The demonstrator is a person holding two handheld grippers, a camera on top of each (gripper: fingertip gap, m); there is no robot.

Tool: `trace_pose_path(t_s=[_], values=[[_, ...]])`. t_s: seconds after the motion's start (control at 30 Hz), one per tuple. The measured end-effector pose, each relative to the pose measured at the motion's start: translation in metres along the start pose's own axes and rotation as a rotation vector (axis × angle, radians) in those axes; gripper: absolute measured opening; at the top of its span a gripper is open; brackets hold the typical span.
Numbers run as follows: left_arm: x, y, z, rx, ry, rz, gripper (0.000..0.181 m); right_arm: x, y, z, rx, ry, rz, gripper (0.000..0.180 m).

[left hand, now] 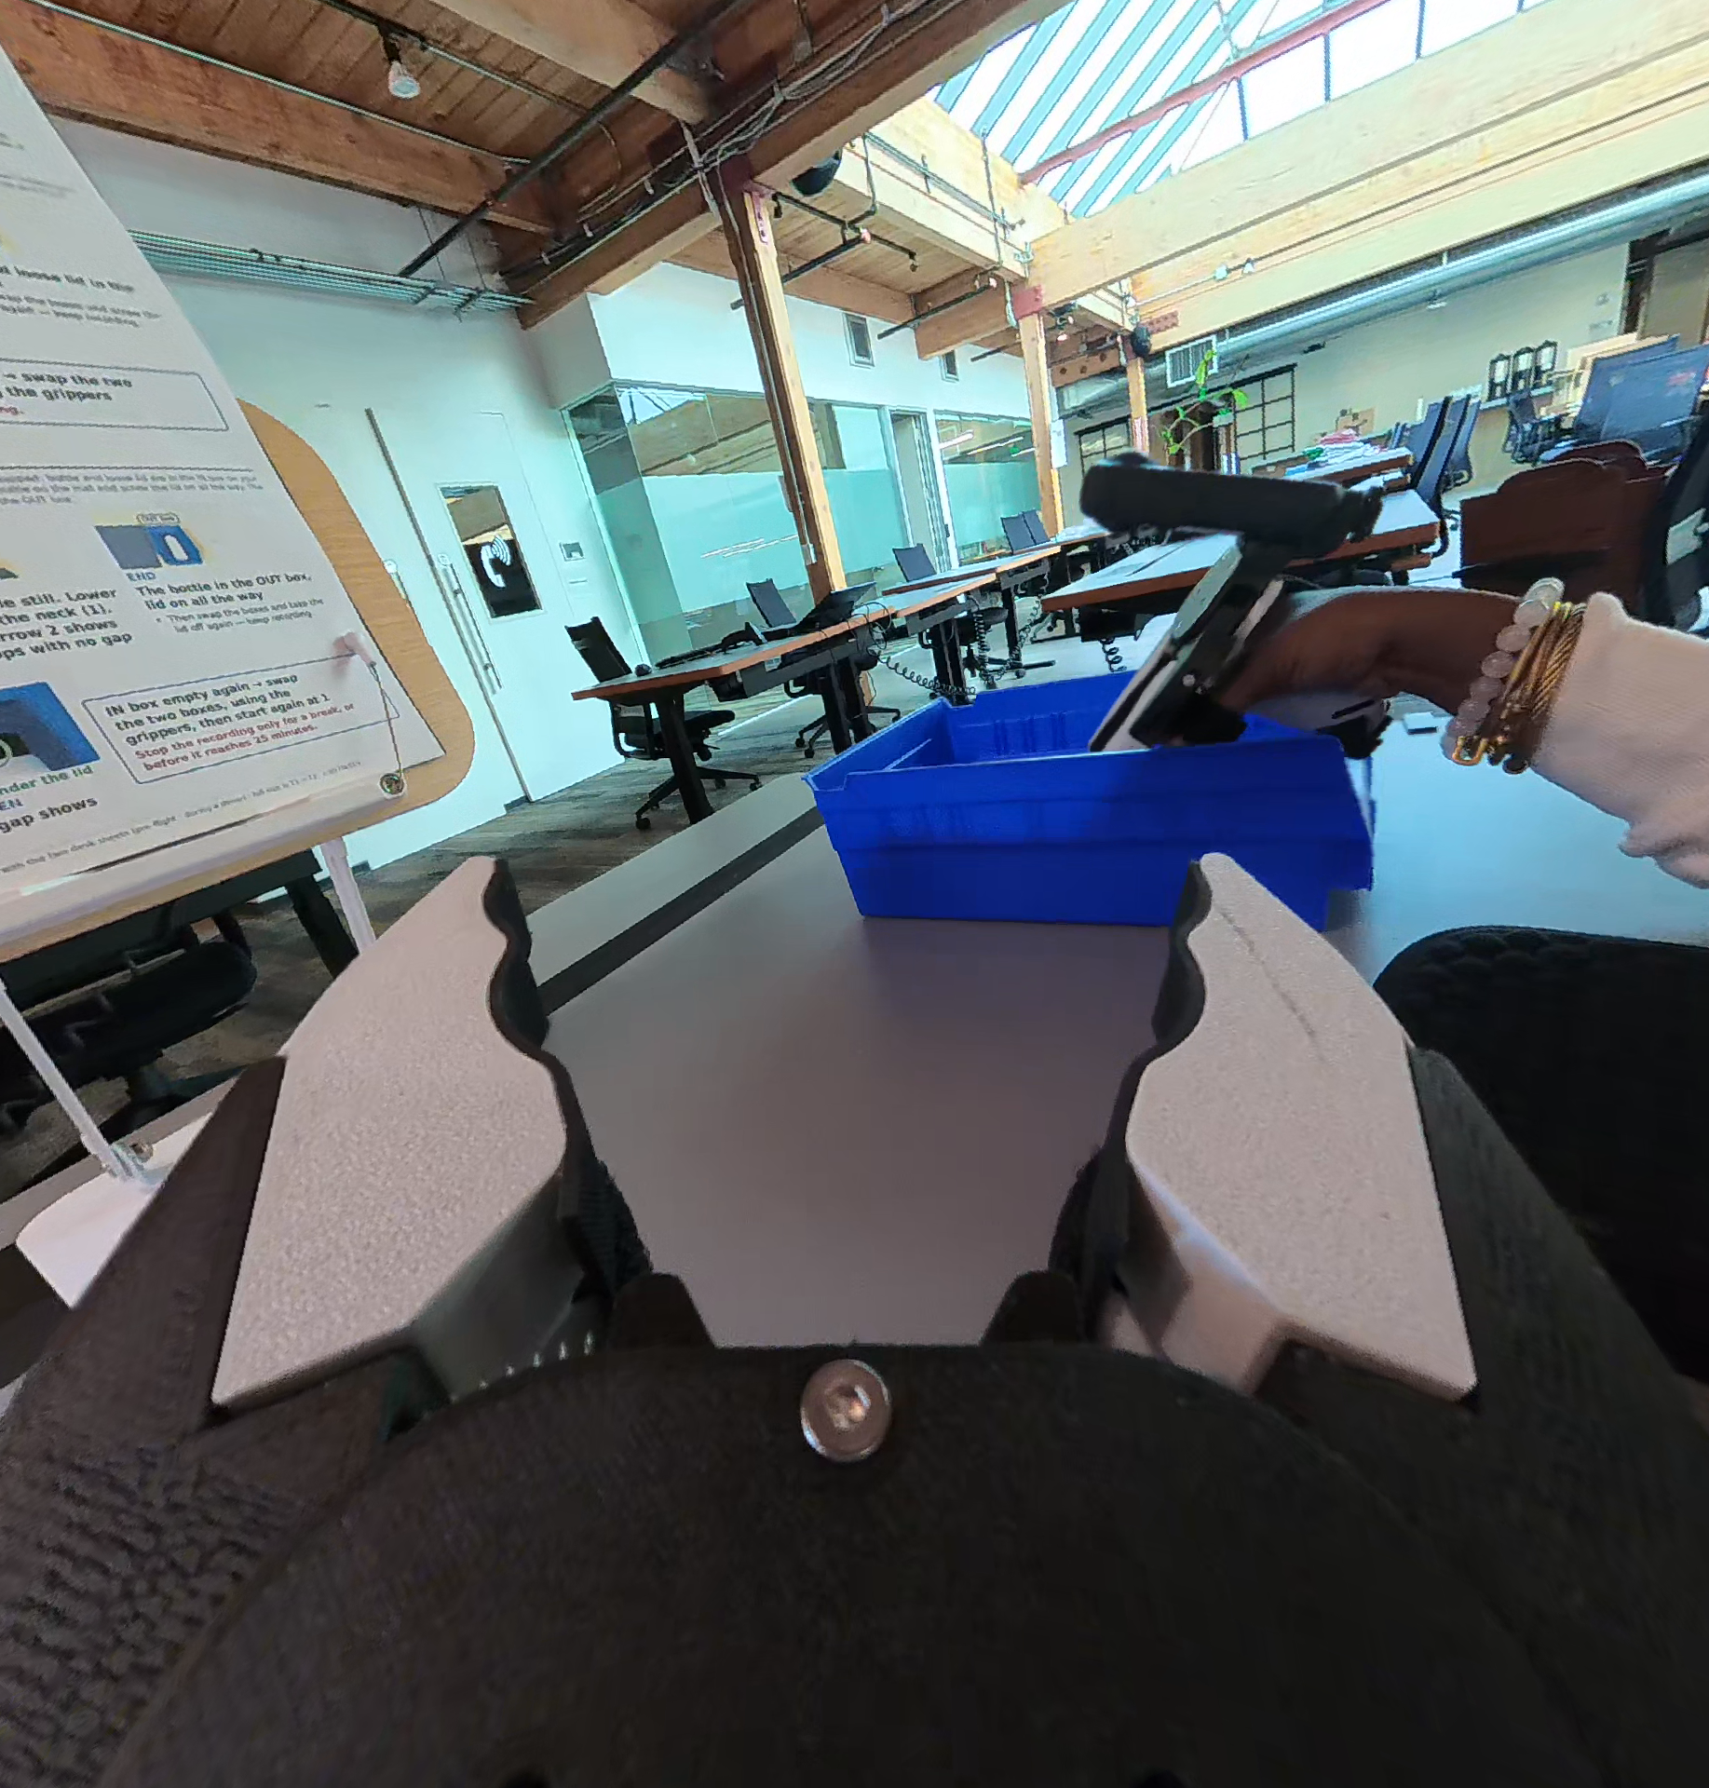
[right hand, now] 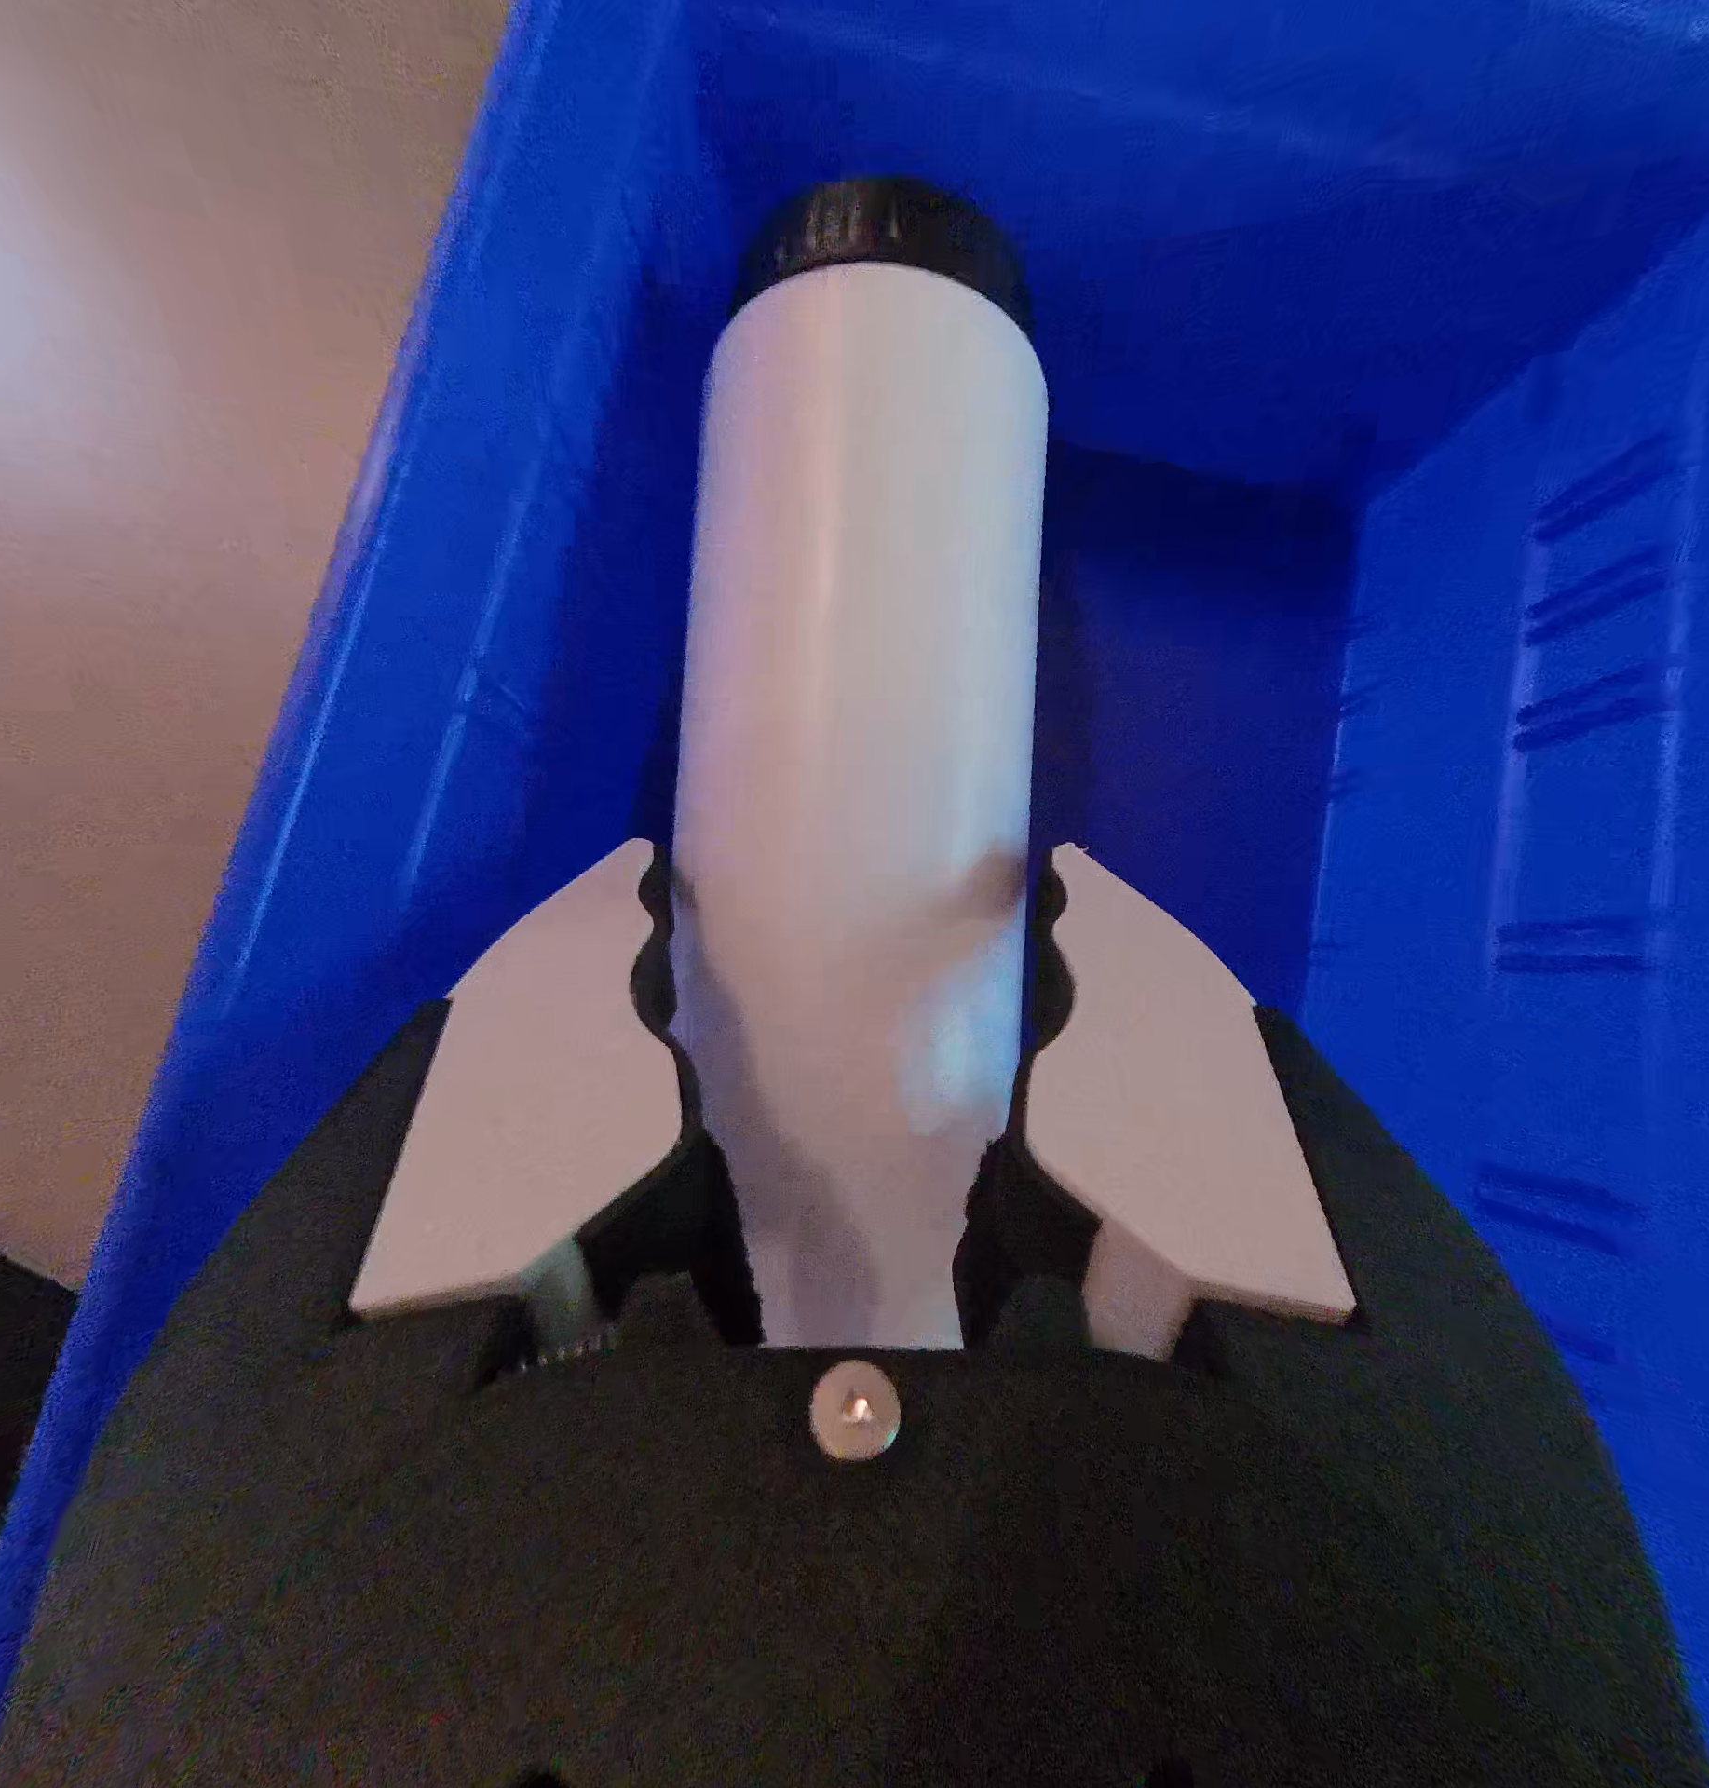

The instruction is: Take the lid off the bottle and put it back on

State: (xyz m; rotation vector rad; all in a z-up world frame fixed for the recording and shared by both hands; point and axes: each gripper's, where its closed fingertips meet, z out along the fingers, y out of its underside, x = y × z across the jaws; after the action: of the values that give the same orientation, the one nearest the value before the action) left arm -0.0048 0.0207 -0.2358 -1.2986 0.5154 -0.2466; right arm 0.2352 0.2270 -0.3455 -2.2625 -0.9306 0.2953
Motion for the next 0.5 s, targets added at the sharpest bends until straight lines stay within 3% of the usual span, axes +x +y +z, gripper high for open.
trace_pose_path(t_s=[0.13, 0.27, 0.33, 0.5], values=[[0.026, -0.019, -0.016, -0.009, 0.033, 0.024, 0.117, 0.003, -0.026, -0.031, 0.220, 0.074, -0.017, 0.082], [0.059, -0.048, -0.076, 0.056, -0.077, 0.096, 0.095, -0.014, -0.041, -0.080, 0.450, 0.126, -0.168, 0.086], [0.053, -0.045, -0.113, -0.020, -0.195, 0.124, 0.089, -0.040, -0.025, -0.089, 0.390, 0.071, -0.320, 0.082], [-0.013, 0.003, -0.226, -0.340, -0.626, 0.092, 0.088, -0.093, 0.052, -0.072, -0.003, -0.117, -0.477, 0.093]])
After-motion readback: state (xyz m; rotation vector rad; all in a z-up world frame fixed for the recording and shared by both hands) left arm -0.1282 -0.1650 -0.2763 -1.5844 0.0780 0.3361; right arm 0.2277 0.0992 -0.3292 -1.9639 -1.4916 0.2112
